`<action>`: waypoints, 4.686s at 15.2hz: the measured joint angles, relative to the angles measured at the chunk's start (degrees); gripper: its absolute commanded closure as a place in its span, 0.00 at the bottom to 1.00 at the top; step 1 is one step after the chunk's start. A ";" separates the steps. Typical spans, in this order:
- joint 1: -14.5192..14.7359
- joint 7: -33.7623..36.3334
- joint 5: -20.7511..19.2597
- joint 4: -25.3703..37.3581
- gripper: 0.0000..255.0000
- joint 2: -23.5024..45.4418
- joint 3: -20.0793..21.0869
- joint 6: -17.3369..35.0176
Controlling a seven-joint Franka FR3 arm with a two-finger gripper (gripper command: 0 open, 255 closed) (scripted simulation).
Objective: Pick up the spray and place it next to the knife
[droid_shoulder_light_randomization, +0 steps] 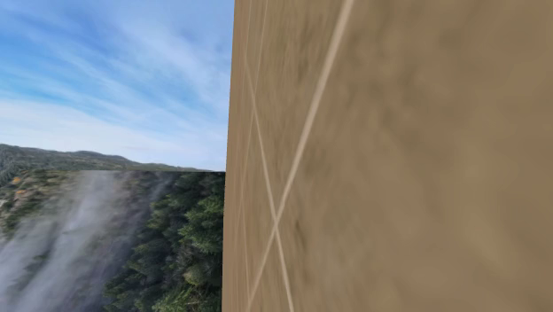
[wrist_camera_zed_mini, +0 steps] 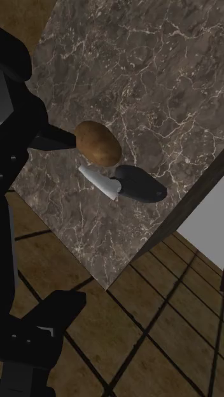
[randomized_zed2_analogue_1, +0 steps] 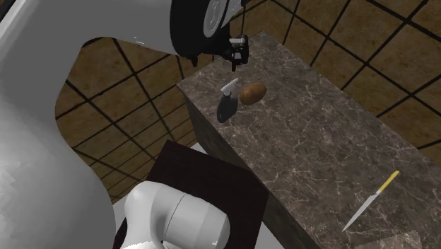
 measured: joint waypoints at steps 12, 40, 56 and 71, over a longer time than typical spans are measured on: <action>-5.66 17.76 -1.42 -17.48 0.00 2.00 11.59 23.01; -12.21 29.40 -4.86 -24.38 1.00 12.74 20.01 42.00; -11.25 26.42 -4.14 -16.39 1.00 8.35 17.20 29.76; -11.68 24.02 -4.51 -5.85 1.00 7.52 15.13 18.55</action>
